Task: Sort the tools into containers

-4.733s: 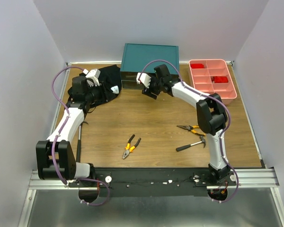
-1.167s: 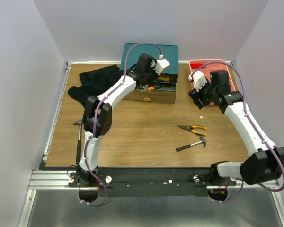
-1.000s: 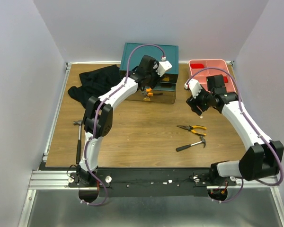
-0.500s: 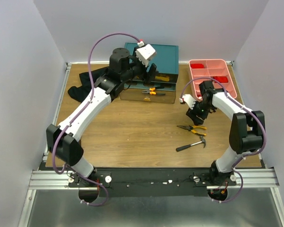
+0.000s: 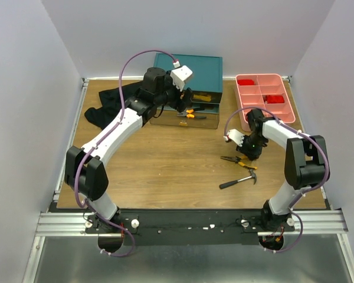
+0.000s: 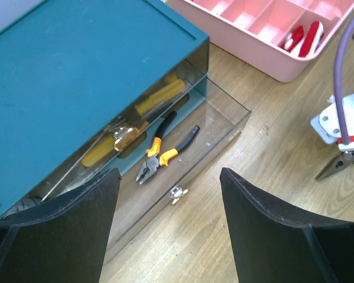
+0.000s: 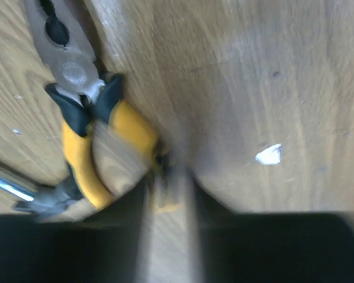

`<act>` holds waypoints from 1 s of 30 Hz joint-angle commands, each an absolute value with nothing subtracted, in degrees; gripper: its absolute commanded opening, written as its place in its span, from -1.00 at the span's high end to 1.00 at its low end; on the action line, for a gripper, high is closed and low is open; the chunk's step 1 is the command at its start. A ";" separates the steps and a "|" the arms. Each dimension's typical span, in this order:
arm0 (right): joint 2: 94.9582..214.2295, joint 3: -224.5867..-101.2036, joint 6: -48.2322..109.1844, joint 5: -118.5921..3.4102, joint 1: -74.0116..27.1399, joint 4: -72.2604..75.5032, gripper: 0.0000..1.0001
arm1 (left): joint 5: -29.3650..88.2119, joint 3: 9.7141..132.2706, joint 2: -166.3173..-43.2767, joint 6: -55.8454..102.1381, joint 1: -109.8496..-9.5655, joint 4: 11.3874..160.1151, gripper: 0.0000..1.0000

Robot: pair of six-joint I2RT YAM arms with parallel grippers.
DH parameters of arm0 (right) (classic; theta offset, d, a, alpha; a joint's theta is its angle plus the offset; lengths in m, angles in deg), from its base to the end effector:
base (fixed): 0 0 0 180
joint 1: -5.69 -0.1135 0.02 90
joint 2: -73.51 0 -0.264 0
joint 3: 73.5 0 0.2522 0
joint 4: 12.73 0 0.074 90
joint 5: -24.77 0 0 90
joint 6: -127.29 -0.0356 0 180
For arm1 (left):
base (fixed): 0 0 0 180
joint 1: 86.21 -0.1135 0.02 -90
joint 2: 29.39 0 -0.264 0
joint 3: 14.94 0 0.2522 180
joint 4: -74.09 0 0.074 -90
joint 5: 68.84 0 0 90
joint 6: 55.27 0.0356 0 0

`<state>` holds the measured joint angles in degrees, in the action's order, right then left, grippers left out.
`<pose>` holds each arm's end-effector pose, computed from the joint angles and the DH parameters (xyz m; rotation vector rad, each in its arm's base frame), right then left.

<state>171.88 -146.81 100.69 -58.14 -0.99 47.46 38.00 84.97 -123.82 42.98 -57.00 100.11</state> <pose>0.2934 0.0388 0.1589 -1.7335 2.4585 0.1047 0.3377 -0.2006 0.3629 0.8110 1.7724 -0.5267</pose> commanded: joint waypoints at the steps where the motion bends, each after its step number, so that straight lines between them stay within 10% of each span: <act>1: 172.66 -148.33 100.85 -58.49 -0.55 45.49 0.77 | 36.28 87.07 -122.73 39.39 -60.45 98.84 -0.57; 16: 178.53 -190.86 92.47 -53.52 -14.33 42.07 0.99 | 29.51 78.11 -116.41 24.00 -74.17 94.71 -0.58; 30: 186.88 -186.24 106.19 -67.51 -21.38 23.10 0.99 | 27.67 67.91 -106.73 24.79 -75.04 94.80 -0.58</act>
<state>187.05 -189.06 100.23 -61.02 -20.22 33.08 29.44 68.99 -107.72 24.77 -74.39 95.69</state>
